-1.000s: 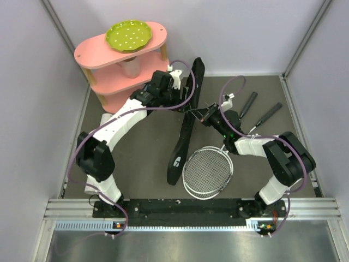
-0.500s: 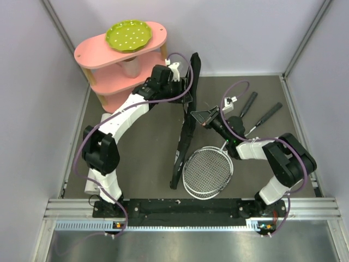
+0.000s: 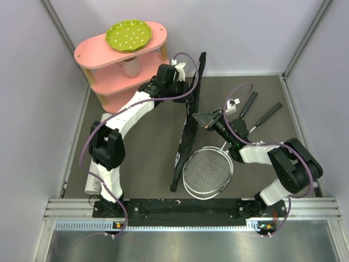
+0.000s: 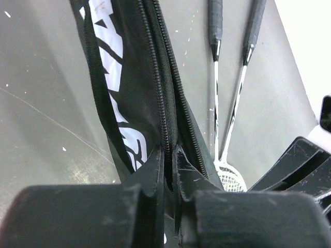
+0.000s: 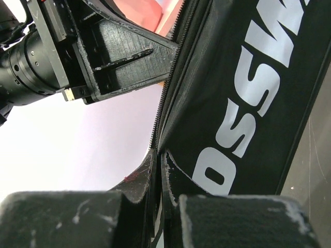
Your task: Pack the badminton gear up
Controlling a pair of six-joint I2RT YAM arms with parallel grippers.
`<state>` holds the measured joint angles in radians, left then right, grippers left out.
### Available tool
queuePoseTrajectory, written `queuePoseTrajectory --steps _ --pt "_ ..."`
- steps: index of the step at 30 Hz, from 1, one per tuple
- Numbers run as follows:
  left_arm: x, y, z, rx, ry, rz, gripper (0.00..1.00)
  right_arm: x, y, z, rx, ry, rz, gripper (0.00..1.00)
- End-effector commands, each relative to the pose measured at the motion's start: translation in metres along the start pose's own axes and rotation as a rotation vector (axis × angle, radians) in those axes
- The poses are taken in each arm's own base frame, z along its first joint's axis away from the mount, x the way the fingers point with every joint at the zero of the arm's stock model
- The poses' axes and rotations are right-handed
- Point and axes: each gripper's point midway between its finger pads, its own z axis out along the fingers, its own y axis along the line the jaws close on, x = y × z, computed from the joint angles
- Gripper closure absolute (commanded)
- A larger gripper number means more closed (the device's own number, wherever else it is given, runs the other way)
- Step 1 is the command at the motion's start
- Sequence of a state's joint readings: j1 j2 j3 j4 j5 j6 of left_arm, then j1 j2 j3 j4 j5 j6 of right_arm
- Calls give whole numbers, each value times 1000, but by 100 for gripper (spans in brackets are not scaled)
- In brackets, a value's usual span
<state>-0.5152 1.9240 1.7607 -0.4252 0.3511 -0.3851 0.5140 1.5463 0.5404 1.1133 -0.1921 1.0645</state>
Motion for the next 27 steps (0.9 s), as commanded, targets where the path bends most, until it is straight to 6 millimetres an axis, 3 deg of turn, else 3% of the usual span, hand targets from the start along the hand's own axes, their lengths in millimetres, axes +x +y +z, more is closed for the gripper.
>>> queuePoseTrajectory --steps 1,3,4,5,8,9,10,13,18,19,24,27 --pt "-25 -8 -11 19 -57 91 100 -16 41 -6 -128 -39 -57 100" --pt "-31 -15 -21 32 -75 132 100 -12 37 -7 -94 -15 -62 100" --pt "-32 -19 -25 44 -79 149 100 -12 35 -7 -76 -8 -71 93" --pt "-33 -23 -29 55 -84 164 100 -5 17 -8 15 31 -82 87" --pt "-36 -35 -45 84 -104 211 100 -14 19 -3 109 73 -175 64" --pt "-38 -43 -54 107 -116 225 100 -6 3 -8 198 131 -180 58" --pt "-33 -44 -56 116 -109 225 100 -17 15 -1 200 126 -202 51" --pt "-33 -49 -66 121 -124 223 100 -23 10 0 288 169 -278 44" --pt "-31 -57 -76 142 -139 197 100 -32 9 5 365 174 -285 43" --pt "-31 -60 -77 147 -140 196 100 -29 2 4 398 192 -281 43" --pt "-35 -67 -84 133 -162 195 100 -28 7 13 456 199 -309 42" --pt "-36 -65 -90 84 -172 201 100 -25 1 12 540 198 -338 51"
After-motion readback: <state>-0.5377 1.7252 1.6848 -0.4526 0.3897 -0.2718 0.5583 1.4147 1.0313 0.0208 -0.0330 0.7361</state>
